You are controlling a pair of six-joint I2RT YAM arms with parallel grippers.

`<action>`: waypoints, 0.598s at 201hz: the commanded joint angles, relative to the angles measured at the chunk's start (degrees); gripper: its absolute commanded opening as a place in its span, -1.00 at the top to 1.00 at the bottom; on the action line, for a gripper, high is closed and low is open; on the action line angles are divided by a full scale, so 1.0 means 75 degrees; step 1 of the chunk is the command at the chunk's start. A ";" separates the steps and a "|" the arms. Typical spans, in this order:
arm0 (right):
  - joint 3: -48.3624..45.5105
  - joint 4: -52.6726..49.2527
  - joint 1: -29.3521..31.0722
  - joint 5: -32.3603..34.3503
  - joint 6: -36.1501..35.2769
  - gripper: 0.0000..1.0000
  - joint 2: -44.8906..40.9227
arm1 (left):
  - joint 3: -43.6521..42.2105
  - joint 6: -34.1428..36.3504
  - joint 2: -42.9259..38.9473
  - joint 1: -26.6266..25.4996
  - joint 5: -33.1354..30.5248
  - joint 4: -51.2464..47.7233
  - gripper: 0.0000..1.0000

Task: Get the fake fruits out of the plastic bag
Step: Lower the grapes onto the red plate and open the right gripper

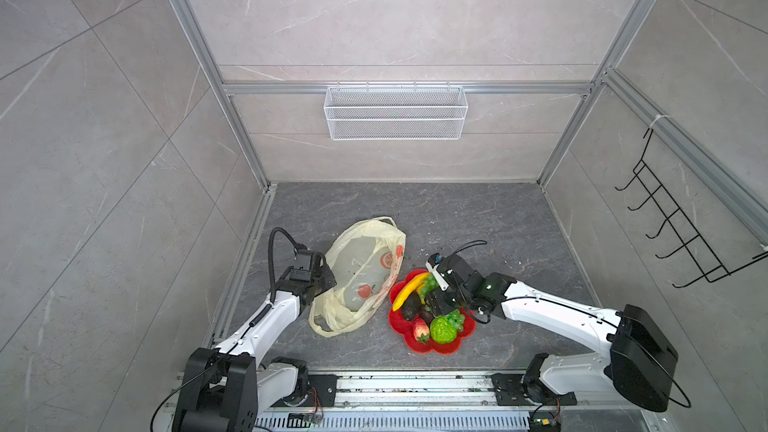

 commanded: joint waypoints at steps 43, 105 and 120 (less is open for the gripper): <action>-0.0578 0.0848 -0.0560 -0.1519 0.0626 -0.70 -0.0366 | 0.0019 0.0200 0.0017 0.0063 0.0066 0.0156 1.00; -0.0378 0.0564 -0.0575 -0.1279 0.0619 -0.78 -0.0511 | 0.0025 0.0197 0.0028 0.0064 0.0075 0.0160 1.00; -0.0261 0.0302 -0.0581 -0.0936 0.0630 -0.78 -0.0638 | 0.0034 0.0194 0.0049 0.0062 0.0095 0.0161 1.00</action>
